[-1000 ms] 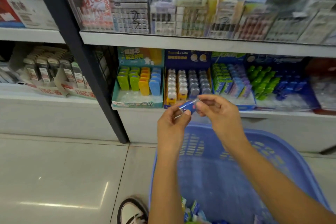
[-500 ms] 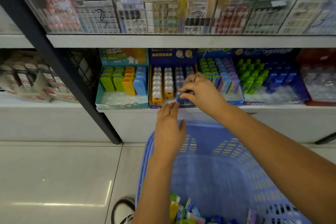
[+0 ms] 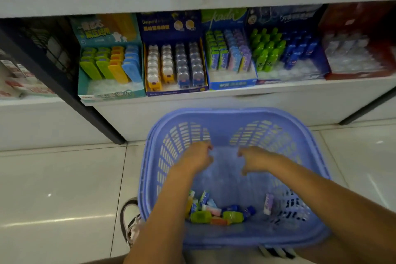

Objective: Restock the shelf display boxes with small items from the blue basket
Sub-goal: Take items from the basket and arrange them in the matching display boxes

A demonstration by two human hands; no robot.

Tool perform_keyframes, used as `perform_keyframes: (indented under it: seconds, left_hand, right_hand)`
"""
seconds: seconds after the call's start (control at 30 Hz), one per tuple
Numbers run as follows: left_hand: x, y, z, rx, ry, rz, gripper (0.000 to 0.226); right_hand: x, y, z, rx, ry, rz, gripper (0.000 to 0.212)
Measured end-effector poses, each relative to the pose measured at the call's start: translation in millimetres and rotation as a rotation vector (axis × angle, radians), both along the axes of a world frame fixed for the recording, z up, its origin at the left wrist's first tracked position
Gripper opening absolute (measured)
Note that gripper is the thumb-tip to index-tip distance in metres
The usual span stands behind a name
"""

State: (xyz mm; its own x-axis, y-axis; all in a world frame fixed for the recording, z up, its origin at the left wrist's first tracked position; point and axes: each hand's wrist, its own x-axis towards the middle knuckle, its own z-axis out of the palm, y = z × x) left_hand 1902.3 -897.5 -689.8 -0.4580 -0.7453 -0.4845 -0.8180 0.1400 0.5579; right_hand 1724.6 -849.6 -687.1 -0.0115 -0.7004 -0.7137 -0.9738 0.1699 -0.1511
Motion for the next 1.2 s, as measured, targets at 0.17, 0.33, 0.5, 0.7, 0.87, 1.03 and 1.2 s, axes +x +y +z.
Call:
perform_keyframes:
  seconds: [0.17, 0.33, 0.5, 0.7, 0.87, 1.03, 1.2]
  left_hand:
    - [-6, 38, -69, 0.294, -0.472, -0.394, 0.044]
    - [-2, 42, -92, 0.299, -0.523, -0.491, 0.051]
    - [2, 50, -111, 0.205, -0.438, -0.408, 0.039]
    - [-4, 49, -121, 0.165, -0.396, -0.325, 0.034]
    - [-22, 54, -123, 0.165, -0.39, -0.346, 0.025]
    - [-25, 57, -131, 0.118, -0.366, -0.3, 0.053]
    - [-29, 56, -134, 0.111, -0.331, -0.312, 0.052]
  right_hand:
    - [-31, 50, -63, 0.421, 0.16, 0.082, 0.081]
    - [-27, 61, -86, 0.534, -0.093, -0.045, 0.081]
    - [-19, 73, -103, 0.432, -0.121, 0.121, 0.073]
    - [-8, 75, -109, 0.361, -0.107, 0.336, 0.05]
    - [-4, 72, -108, 0.449, -0.151, 0.197, 0.02]
    - [3, 80, -121, 0.33, -0.076, 0.27, 0.051]
    - [9, 79, -126, 0.289, -0.12, 0.307, 0.059]
